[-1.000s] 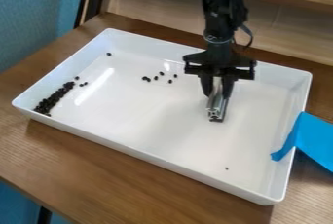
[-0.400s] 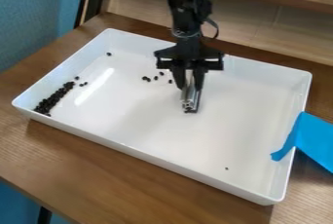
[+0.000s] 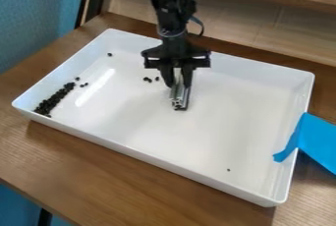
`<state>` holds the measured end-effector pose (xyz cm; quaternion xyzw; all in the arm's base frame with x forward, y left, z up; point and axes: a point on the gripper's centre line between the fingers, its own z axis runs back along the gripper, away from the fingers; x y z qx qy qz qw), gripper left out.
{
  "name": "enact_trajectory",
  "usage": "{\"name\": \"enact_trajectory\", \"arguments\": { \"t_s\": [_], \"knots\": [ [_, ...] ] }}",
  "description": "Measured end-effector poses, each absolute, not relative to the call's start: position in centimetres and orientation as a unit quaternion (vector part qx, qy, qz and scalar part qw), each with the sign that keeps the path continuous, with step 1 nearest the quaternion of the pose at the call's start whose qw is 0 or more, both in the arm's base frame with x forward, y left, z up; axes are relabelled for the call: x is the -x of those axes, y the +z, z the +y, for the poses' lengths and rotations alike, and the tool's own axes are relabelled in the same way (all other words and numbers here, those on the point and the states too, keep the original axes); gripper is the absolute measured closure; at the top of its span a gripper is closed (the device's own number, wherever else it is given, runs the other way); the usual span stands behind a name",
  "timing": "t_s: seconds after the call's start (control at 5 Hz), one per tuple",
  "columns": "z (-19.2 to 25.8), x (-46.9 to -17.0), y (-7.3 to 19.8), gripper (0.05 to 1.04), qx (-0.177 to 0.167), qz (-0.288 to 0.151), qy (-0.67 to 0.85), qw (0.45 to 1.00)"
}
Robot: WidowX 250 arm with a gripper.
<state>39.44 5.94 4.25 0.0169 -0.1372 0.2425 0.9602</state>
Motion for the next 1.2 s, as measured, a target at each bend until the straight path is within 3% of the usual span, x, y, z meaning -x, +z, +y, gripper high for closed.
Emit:
{"name": "enact_trajectory", "arguments": {
  "t_s": [0.4,0.8,1.2],
  "knots": [
    [10.0,-38.0,4.2,0.741,-0.023,-0.126,0.265,0.956],
    [14.1,-34.3,4.1,0.741,-0.036,-0.109,0.26,0.959],
    [17.3,-31.7,4.3,0.741,-0.058,-0.123,0.212,0.968]
  ]
}}
